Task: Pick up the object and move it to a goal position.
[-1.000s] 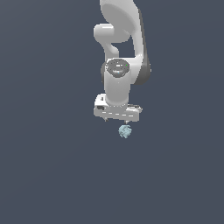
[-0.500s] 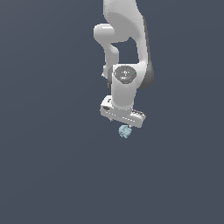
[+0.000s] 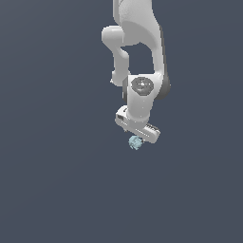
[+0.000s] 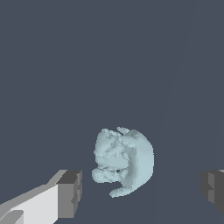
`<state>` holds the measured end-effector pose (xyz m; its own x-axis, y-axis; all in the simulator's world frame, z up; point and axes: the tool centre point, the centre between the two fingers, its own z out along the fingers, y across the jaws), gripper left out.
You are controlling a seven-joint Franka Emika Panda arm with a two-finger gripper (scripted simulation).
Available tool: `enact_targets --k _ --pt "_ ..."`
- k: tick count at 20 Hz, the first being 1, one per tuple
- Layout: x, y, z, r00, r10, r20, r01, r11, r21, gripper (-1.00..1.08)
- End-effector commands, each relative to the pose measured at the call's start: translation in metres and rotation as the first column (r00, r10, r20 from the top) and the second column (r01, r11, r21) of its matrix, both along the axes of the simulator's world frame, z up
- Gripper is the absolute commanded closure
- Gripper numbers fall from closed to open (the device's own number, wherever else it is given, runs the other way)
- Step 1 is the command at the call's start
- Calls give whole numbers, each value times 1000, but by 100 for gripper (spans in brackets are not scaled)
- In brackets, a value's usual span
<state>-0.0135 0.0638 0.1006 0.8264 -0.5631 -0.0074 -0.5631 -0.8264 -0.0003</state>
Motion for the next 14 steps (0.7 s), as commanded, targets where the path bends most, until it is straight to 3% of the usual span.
enact_targets --k 1,14 --pt "-1 3 -4 999 -40 2 40 999 -2 -92" --pt "-2 10 -11 994 -106 5 107 994 -4 -92"
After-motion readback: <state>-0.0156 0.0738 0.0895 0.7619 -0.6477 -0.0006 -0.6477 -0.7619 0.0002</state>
